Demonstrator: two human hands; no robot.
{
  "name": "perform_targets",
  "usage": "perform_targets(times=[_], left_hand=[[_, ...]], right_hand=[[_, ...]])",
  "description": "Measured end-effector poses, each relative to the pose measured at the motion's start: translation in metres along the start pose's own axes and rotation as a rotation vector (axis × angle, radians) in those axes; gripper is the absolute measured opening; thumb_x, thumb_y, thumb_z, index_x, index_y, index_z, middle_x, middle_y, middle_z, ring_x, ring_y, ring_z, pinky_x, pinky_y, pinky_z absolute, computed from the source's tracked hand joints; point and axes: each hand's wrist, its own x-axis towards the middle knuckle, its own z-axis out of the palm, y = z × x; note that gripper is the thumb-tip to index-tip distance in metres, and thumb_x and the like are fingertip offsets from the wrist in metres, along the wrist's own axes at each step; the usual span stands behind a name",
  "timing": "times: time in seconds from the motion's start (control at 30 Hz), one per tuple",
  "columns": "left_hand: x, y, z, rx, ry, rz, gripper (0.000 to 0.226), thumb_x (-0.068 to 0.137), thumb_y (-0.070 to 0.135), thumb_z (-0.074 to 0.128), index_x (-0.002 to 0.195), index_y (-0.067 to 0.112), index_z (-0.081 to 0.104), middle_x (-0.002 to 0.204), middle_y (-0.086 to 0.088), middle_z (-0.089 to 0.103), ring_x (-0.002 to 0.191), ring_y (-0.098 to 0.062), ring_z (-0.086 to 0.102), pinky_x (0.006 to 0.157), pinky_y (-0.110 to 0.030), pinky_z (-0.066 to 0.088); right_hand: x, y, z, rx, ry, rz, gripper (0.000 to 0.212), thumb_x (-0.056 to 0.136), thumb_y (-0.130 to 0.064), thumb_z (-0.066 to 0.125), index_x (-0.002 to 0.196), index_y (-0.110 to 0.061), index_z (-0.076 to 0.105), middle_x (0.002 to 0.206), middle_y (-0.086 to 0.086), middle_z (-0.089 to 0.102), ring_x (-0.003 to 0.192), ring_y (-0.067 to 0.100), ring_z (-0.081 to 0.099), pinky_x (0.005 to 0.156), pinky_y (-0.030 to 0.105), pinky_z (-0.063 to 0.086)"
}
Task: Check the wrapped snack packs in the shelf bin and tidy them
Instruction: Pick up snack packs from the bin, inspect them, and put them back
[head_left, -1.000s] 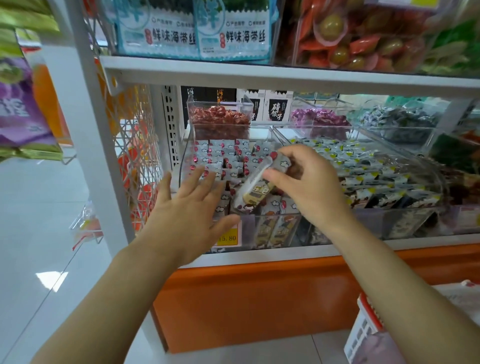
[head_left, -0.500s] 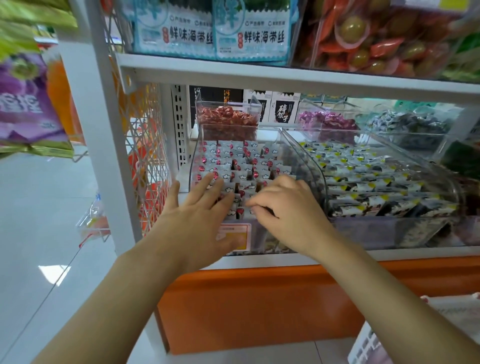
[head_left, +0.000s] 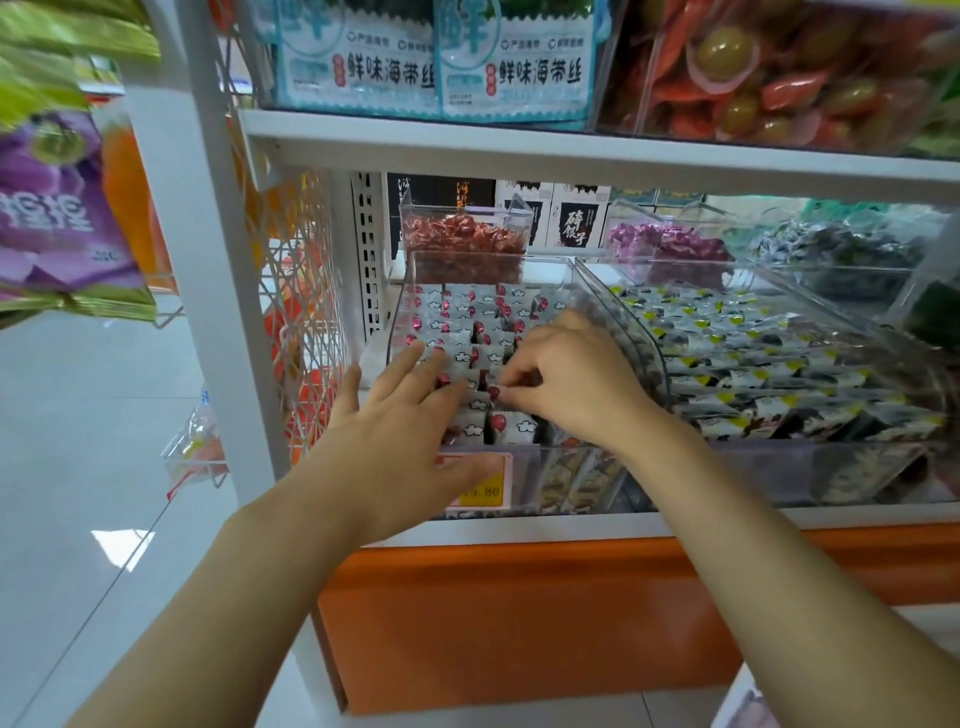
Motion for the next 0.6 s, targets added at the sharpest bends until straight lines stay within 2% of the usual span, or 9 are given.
perform_targets(times=[0.1,0.17,0.23,0.3,0.37,0.43,0.5,0.6], left_hand=[[0.0,0.001,-0.004,-0.063,0.061,0.009,0.083,0.076,0.074,0.02,0.146,0.031,0.02,0.157,0.011,-0.002,0.14,-0.004,-0.018,0.114,-0.049,-0.012],[0.002,0.001,-0.008,-0.097,0.133,0.017,0.075,0.079,0.069,0.025,0.144,0.031,0.028,0.157,0.011,0.007,0.141,-0.004,-0.012,0.114,-0.048,-0.01],[0.003,0.003,-0.011,-0.142,0.227,0.035,0.063,0.084,0.061,0.035,0.139,0.031,0.038,0.154,0.01,0.018,0.142,-0.004,-0.003,0.116,-0.046,-0.006],[0.003,0.008,-0.013,-0.205,0.326,0.06,0.053,0.087,0.051,0.044,0.135,0.029,0.045,0.151,0.011,0.028,0.142,-0.005,0.008,0.117,-0.045,0.001],[0.003,0.015,-0.014,-0.286,0.398,0.073,0.047,0.089,0.043,0.049,0.133,0.026,0.049,0.146,0.01,0.037,0.139,-0.008,0.02,0.116,-0.045,0.012],[0.004,0.021,-0.015,-0.366,0.435,0.073,0.045,0.089,0.039,0.052,0.131,0.025,0.051,0.142,0.01,0.042,0.134,-0.009,0.029,0.113,-0.038,0.022],[0.004,0.029,-0.015,-0.479,0.422,0.054,0.045,0.089,0.039,0.053,0.132,0.025,0.05,0.134,0.01,0.048,0.123,-0.007,0.04,0.103,-0.025,0.032],[0.006,0.037,-0.014,-0.755,0.294,-0.008,0.045,0.089,0.038,0.052,0.132,0.025,0.049,0.114,0.012,0.057,0.094,0.003,0.056,0.07,-0.007,0.045]], right_hand=[[-0.002,0.001,-0.003,0.102,0.076,0.022,0.01,0.083,-0.031,0.067,0.084,-0.022,0.071,0.085,-0.012,0.061,0.088,0.011,0.046,0.084,0.028,0.037],[-0.007,0.003,-0.01,0.298,0.21,0.093,0.006,0.086,-0.022,0.065,0.082,-0.019,0.068,0.081,-0.012,0.062,0.077,0.004,0.054,0.075,0.013,0.041],[-0.015,0.005,-0.018,0.449,0.369,0.156,0.007,0.088,-0.015,0.062,0.083,-0.019,0.064,0.077,-0.016,0.058,0.072,-0.003,0.054,0.066,0.008,0.042],[-0.024,0.007,-0.024,0.523,0.51,0.198,0.005,0.089,-0.014,0.061,0.086,-0.015,0.065,0.075,-0.016,0.058,0.069,-0.001,0.056,0.064,0.009,0.045],[-0.032,0.011,-0.028,0.582,0.621,0.266,0.006,0.09,-0.013,0.06,0.086,-0.012,0.064,0.073,-0.01,0.059,0.068,0.007,0.058,0.064,0.02,0.05],[-0.038,0.015,-0.032,0.697,0.694,0.352,0.009,0.091,-0.011,0.059,0.083,-0.013,0.062,0.074,-0.005,0.061,0.065,0.013,0.06,0.06,0.026,0.051],[-0.044,0.016,-0.035,0.858,0.7,0.435,0.012,0.091,-0.01,0.058,0.08,-0.014,0.062,0.072,-0.002,0.063,0.057,0.008,0.061,0.053,0.022,0.052],[-0.054,0.014,-0.036,1.102,0.646,0.533,0.016,0.091,-0.008,0.058,0.076,-0.013,0.063,0.061,-0.004,0.066,0.05,0.008,0.061,0.049,0.021,0.052]])
